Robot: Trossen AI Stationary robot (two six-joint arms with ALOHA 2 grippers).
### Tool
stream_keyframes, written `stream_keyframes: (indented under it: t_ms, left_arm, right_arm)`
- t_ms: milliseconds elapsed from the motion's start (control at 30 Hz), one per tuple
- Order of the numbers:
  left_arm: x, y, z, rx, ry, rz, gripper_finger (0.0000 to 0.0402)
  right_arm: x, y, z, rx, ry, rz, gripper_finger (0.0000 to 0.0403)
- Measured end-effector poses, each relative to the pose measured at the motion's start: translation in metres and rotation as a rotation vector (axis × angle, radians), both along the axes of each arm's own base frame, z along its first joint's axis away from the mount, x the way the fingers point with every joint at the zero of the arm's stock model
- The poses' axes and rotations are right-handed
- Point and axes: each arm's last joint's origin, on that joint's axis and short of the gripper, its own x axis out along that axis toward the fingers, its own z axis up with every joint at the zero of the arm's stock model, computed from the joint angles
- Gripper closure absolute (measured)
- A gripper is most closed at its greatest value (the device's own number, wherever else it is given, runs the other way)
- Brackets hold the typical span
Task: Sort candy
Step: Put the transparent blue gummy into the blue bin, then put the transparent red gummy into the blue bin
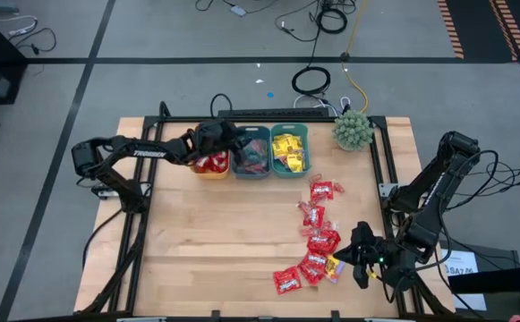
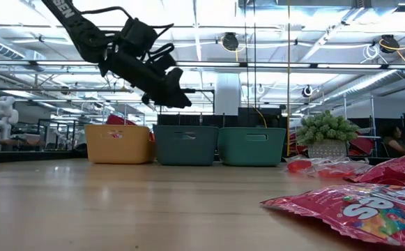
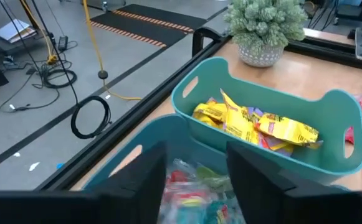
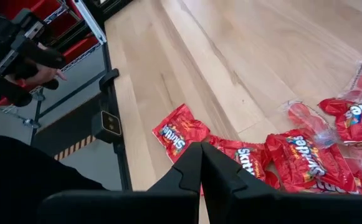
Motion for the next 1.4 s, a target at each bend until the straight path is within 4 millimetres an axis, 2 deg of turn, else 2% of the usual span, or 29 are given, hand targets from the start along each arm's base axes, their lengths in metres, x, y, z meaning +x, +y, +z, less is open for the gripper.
stream_keyframes:
  t_ms: [200,1400]
  left_arm:
    - [-0.0001,0.0012,0.001,0.005,-0.009,0.003,0.0189]
    - [0.001,0.0017,0.0042,0.02,-0.04,0.003,0.0187]
  right_arm:
    - [0.0022,-0.0016,0.0,0.0,-0.001,-0.012,0.0403]
    - [0.0027,-0.0018,0.0001,0.018,0.001,-0.024,0.0403]
